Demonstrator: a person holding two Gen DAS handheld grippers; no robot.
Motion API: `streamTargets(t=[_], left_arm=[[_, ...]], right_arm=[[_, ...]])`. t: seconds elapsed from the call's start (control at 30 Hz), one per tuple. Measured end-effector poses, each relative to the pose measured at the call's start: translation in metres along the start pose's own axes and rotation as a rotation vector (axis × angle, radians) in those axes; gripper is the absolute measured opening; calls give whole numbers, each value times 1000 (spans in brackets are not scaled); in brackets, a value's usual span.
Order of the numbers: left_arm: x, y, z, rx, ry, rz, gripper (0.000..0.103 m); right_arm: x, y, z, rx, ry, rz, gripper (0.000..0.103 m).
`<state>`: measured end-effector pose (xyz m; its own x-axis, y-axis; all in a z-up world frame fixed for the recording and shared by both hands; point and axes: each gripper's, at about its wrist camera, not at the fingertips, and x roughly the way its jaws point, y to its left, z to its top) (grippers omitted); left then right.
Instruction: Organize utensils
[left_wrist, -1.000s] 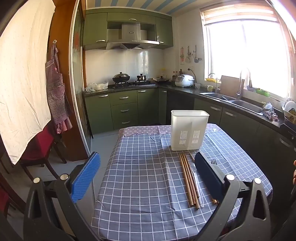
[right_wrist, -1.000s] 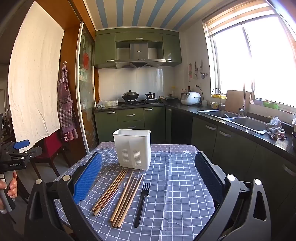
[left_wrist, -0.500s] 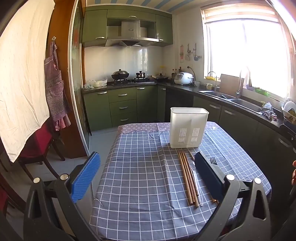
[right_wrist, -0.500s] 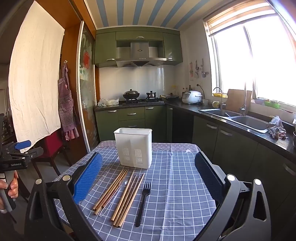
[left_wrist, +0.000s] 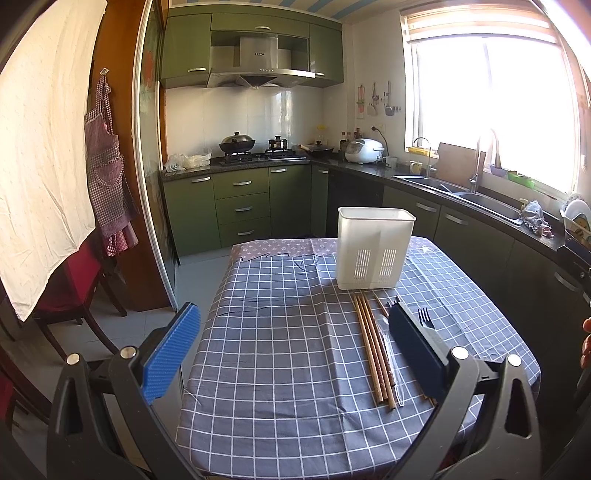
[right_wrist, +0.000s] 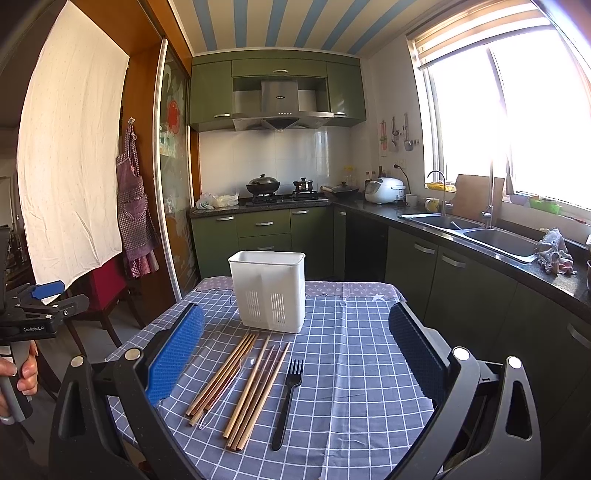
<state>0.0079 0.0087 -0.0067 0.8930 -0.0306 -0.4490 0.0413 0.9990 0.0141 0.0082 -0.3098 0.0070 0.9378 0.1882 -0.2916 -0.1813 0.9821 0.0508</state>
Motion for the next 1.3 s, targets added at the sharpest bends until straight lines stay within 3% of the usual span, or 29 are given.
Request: streamTargets(t=[1.3], left_arm=[[5, -5, -5, 2, 19, -5, 97]], right_arm=[[10, 3, -3, 1, 20, 9, 99]])
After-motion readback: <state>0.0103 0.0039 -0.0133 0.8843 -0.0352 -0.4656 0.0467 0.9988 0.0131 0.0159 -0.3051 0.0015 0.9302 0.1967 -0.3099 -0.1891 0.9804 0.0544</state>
